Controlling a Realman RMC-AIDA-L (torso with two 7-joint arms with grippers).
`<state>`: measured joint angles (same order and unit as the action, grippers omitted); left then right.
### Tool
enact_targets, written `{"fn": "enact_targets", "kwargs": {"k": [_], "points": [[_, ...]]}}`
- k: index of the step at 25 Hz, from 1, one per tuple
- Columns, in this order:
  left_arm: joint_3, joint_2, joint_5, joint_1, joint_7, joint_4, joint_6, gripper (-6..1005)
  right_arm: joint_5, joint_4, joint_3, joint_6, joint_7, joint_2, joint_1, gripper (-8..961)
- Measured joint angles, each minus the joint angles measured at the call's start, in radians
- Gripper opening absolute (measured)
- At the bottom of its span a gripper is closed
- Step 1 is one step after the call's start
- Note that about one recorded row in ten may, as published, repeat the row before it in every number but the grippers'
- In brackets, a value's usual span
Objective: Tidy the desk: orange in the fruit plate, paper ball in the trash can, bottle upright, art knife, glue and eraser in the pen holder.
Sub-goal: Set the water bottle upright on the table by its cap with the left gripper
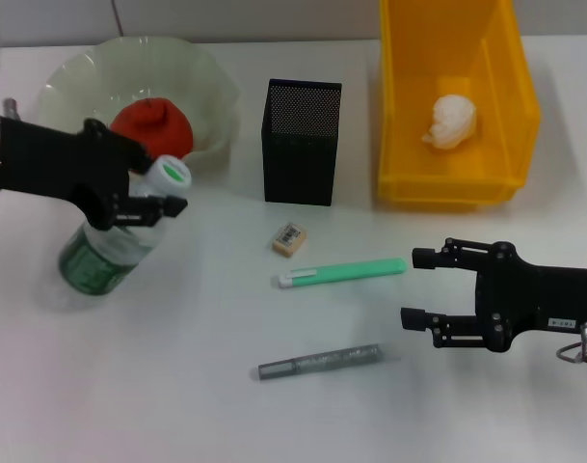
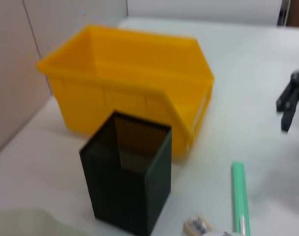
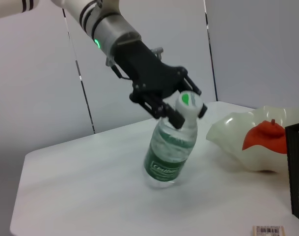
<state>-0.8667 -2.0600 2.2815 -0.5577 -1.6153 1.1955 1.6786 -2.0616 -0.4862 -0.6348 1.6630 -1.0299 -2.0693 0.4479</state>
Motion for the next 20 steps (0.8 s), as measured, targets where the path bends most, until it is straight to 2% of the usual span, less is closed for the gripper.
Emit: {"fn": "enact_targets", "kwargs": {"k": [5,12,16,20], "points": [[0.081,0.010,-0.065,0.012,0.030,-0.001,0.048,445,-0.002,0.000,-0.002,0.000,0.000,-0.002,0.000,774],[0.107,0.017,-0.129,0.051,0.043,-0.002,0.056,445,-0.002,0.000,-0.002,0.000,0.000,-0.002,0.000,774],[0.147,0.027,-0.222,0.109,0.068,-0.007,0.059,445,-0.002,0.000,-0.002,0.007,0.000,-0.002,0.000,774],[0.147,0.027,-0.222,0.109,0.068,-0.007,0.059,445,-0.002,0.000,-0.002,0.010,0.000,-0.002,0.000,774]]}}
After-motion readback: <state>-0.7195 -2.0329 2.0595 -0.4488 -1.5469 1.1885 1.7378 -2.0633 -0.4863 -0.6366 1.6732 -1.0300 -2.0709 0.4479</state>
